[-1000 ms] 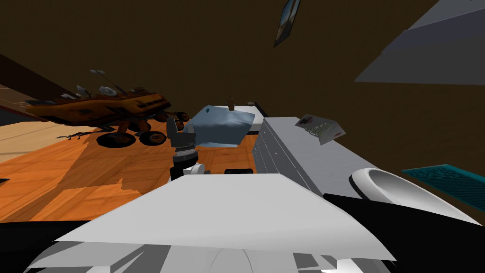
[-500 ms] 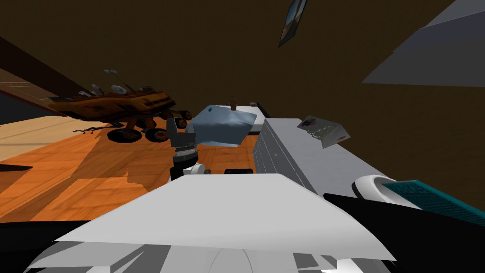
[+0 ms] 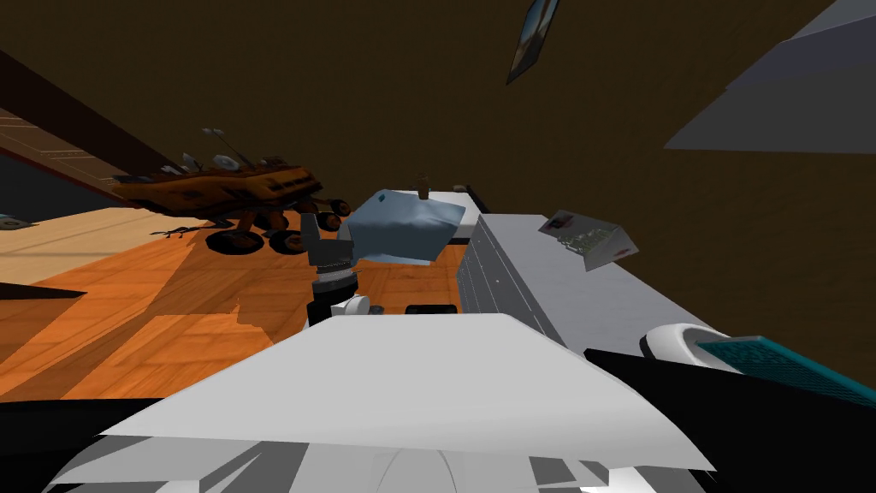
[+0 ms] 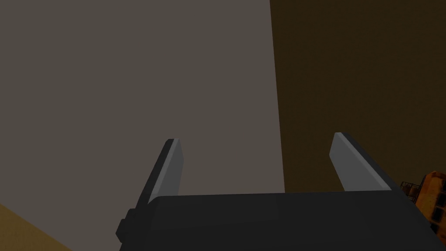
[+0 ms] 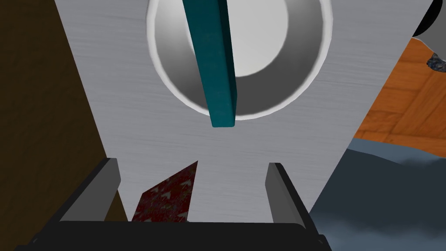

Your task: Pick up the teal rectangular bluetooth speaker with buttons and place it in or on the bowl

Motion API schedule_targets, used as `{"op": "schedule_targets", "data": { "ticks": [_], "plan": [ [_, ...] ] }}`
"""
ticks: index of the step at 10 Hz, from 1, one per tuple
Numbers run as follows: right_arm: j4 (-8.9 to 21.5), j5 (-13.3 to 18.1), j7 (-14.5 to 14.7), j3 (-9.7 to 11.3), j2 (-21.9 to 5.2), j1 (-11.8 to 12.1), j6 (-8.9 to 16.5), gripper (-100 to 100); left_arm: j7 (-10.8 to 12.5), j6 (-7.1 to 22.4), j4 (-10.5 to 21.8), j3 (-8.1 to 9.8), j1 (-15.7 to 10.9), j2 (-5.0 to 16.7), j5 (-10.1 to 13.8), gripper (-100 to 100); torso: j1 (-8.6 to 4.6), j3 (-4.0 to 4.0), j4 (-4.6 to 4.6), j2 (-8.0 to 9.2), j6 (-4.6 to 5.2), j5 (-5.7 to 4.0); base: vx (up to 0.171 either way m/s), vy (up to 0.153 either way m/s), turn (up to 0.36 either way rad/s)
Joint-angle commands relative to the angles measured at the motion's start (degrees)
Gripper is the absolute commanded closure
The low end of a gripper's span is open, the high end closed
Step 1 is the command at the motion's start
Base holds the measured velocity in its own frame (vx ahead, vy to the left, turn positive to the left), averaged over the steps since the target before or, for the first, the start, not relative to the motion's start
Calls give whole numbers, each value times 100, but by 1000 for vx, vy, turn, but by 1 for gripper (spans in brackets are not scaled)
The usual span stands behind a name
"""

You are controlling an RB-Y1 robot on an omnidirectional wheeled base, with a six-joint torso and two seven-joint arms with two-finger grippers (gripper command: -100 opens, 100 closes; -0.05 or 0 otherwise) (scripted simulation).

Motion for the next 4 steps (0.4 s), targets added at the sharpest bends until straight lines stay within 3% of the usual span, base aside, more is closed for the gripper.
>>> {"op": "schedule_targets", "data": {
  "ticks": [1,4],
  "plan": [
    [0,0,0,0,0,0,0,0,0,0,0,0,0,0,0,0,0,0,0,0,0,0,0,0,0],
    [0,0,0,0,0,0,0,0,0,0,0,0,0,0,0,0,2,0,0,0,0,1,0,0,0]
  ]
}}
